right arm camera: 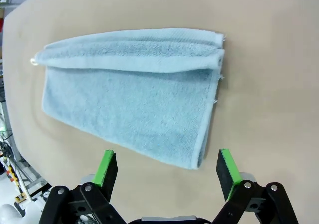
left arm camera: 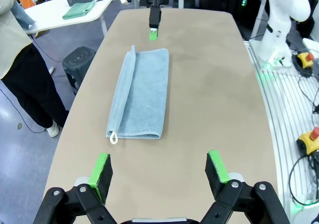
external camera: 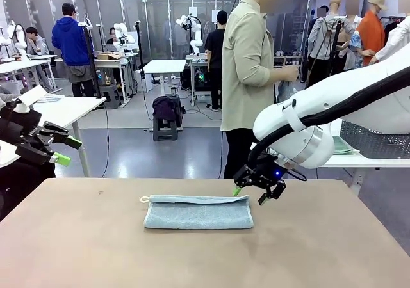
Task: Fold the towels and place them in the basket.
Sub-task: When a person lays out a Towel with hook on the table, fold it in half twice.
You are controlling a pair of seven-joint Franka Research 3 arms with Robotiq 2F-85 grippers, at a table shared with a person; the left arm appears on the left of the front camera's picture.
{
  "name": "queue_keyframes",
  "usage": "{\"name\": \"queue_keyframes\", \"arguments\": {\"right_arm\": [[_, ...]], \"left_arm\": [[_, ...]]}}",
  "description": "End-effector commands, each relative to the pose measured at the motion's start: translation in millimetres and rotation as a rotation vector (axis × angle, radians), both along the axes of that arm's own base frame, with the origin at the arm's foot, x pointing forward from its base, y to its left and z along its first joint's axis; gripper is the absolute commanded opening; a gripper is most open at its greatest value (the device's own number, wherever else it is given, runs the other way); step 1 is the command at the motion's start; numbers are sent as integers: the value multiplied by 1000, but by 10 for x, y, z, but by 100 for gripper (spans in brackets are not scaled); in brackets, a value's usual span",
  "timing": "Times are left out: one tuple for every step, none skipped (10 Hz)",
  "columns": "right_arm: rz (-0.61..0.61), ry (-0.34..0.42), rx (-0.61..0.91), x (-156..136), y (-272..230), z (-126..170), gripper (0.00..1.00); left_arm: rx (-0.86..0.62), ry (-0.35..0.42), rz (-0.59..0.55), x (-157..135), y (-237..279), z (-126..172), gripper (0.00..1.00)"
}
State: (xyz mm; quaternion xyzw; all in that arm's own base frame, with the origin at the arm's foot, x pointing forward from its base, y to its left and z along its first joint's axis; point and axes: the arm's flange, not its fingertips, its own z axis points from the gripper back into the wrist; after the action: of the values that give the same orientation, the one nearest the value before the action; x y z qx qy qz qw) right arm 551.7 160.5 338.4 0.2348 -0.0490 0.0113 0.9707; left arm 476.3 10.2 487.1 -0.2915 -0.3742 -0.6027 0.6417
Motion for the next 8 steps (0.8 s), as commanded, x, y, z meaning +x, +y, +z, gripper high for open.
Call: {"name": "queue_keyframes", "arguments": {"right_arm": [[-31, 40, -26, 141, 38, -45, 100], [-39, 46, -32, 160, 49, -71, 100], [-50, 61, -29, 164, 73, -101, 100], [-50, 69, -47, 175, 98, -147, 100], [-53, 77, -66, 188, 122, -186, 100], [-52, 78, -82, 195, 145, -233, 100], [-64, 77, -99, 198, 164, -269, 100], [-72, 83, -107, 206, 181, -313, 100]], "left_arm": [[0, -11, -7, 0, 2, 1, 95], [0, -11, -7, 0, 2, 1, 95], [0, -11, -7, 0, 2, 1, 95], [0, -11, -7, 0, 2, 1, 95], [0, -11, -7, 0, 2, 1, 95], [0, -11, -7, 0, 2, 1, 95], [0, -11, -7, 0, 2, 1, 95], [0, -11, -7, 0, 2, 1, 95]]}}
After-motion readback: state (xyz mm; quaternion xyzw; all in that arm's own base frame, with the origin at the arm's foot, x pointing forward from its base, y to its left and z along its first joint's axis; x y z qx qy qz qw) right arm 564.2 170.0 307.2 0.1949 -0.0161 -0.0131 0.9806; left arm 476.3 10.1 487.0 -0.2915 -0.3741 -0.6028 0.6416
